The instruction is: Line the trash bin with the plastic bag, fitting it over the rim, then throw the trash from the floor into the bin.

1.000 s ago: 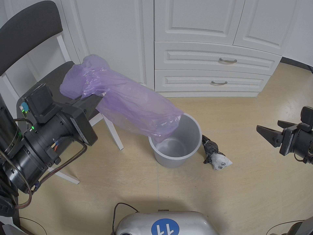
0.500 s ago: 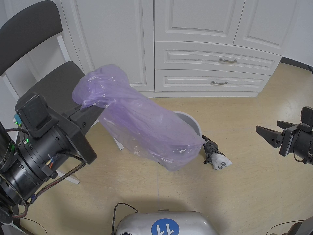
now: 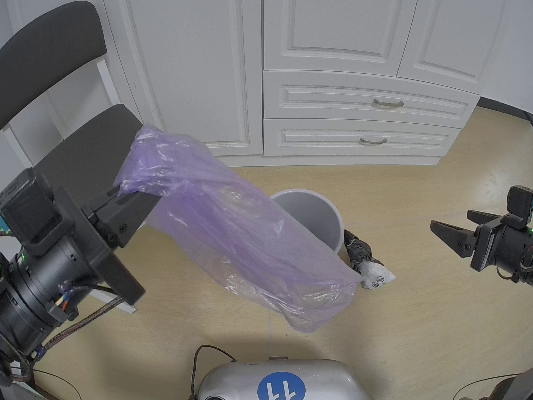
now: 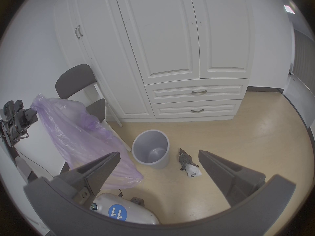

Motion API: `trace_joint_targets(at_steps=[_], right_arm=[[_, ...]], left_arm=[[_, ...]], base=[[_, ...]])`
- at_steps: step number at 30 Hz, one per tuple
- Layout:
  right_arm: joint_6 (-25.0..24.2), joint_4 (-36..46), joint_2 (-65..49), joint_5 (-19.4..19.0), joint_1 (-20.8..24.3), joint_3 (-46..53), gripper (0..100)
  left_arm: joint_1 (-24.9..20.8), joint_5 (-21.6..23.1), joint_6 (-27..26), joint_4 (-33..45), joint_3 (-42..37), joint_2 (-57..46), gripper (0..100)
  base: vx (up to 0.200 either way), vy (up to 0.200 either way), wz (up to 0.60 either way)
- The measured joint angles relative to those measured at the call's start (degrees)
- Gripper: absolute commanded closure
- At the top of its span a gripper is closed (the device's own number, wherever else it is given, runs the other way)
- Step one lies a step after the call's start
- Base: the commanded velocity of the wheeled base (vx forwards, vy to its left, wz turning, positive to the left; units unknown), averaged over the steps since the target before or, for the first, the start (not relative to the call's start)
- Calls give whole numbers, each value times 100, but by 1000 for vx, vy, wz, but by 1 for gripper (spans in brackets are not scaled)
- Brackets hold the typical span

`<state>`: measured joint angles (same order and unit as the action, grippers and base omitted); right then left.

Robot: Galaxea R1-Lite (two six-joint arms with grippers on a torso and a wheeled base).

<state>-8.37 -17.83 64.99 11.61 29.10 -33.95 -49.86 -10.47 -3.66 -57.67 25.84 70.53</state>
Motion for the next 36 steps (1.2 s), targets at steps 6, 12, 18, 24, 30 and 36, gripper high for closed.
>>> trace_joint_targets(at_steps=[6,12,18,24,30,36], right_arm=[[1,0,30,0,33,28,0],[-2,-20,91,-4,85,61,0],[22,-613,268,11,260,193,0],[48,-729,496,7,461,82,0],[-60,-745,773,-59,510,-141,0],[-290,-759,998,-48,563,-77,0]], left_arm=[[-144,2,-15,-10,-71,-89,100],[-190,-17,32,-60,-85,96,100],[-297,-356,82,-566,-62,529,100],[-389,-512,82,-752,-41,798,100],[-411,-591,55,-790,-16,844,100],[-491,-608,71,-798,56,844,100]], base=[[0,0,0],[0,0,0],[0,0,0],[0,0,0],[0,0,0],[0,0,0]])
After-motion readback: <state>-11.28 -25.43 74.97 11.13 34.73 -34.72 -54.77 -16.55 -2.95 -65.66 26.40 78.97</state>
